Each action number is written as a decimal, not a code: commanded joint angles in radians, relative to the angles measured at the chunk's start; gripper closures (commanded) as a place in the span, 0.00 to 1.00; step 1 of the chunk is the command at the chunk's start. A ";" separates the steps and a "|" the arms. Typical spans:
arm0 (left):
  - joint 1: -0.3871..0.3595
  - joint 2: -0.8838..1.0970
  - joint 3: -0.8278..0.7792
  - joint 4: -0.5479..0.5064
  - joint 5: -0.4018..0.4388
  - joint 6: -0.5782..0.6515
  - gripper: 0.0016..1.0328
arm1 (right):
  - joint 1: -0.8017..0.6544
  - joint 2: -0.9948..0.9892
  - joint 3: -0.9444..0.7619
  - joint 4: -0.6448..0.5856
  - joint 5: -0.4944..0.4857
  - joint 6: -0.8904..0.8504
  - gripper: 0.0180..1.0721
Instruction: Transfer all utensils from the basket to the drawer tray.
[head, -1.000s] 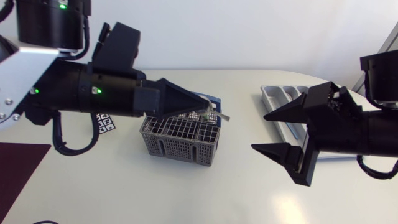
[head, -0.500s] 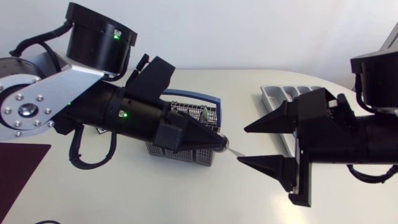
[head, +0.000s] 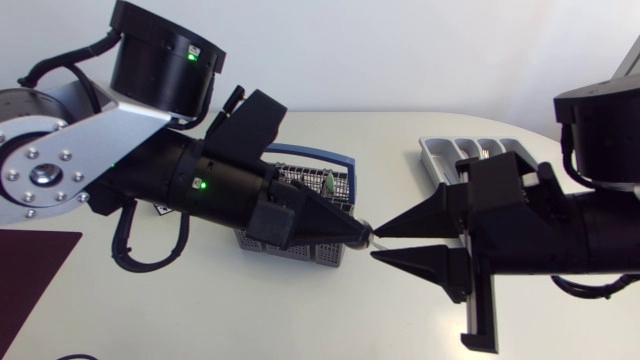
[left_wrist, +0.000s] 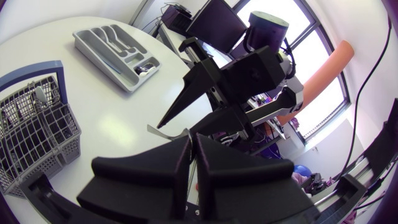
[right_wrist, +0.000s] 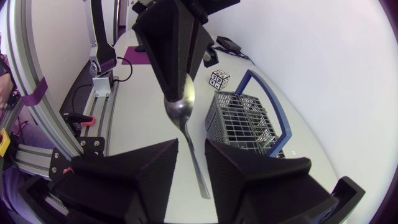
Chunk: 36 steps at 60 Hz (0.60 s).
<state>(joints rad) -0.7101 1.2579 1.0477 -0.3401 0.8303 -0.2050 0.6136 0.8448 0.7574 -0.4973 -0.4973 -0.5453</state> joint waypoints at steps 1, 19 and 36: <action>-0.008 0.014 0.028 -0.002 0.015 0.015 0.96 | 0.011 -0.003 -0.017 0.009 -0.004 0.031 0.88; -0.009 0.009 0.028 -0.002 0.016 0.015 0.96 | 0.034 0.011 -0.027 0.016 -0.006 0.050 0.95; -0.009 0.005 0.028 0.003 0.016 0.015 0.92 | 0.044 0.007 -0.046 0.026 -0.004 0.064 0.95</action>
<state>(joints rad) -0.7101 1.2575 1.0485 -0.3431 0.8333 -0.2050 0.6529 0.8455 0.7418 -0.4889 -0.4984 -0.5236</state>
